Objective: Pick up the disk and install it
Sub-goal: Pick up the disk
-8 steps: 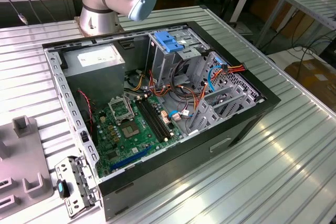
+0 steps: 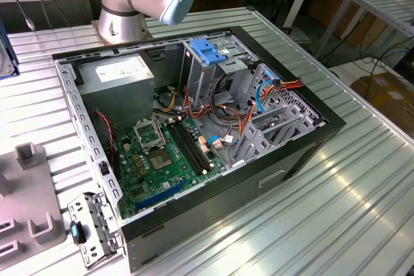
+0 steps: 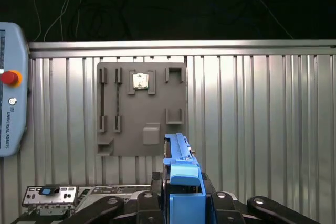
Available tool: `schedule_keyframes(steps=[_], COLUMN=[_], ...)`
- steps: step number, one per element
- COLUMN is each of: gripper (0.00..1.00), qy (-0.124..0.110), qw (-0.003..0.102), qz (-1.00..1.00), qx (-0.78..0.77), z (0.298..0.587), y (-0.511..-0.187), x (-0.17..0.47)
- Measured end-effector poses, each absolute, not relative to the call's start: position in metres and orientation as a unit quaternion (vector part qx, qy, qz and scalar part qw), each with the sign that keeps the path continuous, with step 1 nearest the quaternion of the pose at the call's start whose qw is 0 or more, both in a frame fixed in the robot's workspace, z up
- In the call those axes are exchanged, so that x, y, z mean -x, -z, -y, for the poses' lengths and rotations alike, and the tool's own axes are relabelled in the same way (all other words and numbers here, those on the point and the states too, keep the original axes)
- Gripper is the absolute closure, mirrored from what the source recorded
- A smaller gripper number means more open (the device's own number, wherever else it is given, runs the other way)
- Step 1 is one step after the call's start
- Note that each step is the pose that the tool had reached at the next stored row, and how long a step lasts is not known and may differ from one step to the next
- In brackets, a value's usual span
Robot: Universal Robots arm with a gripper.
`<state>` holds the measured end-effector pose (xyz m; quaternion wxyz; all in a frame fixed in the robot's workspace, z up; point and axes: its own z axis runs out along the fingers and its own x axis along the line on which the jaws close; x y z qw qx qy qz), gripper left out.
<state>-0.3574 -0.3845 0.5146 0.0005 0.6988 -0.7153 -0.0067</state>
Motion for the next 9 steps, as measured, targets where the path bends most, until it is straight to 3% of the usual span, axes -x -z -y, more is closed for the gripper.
schedule_keyframes(steps=[9], gripper=[0.63], qy=[0.007], qw=[0.001], qz=[0.715], qx=[-0.699], z=[0.385], y=[-0.515], x=[0.338])
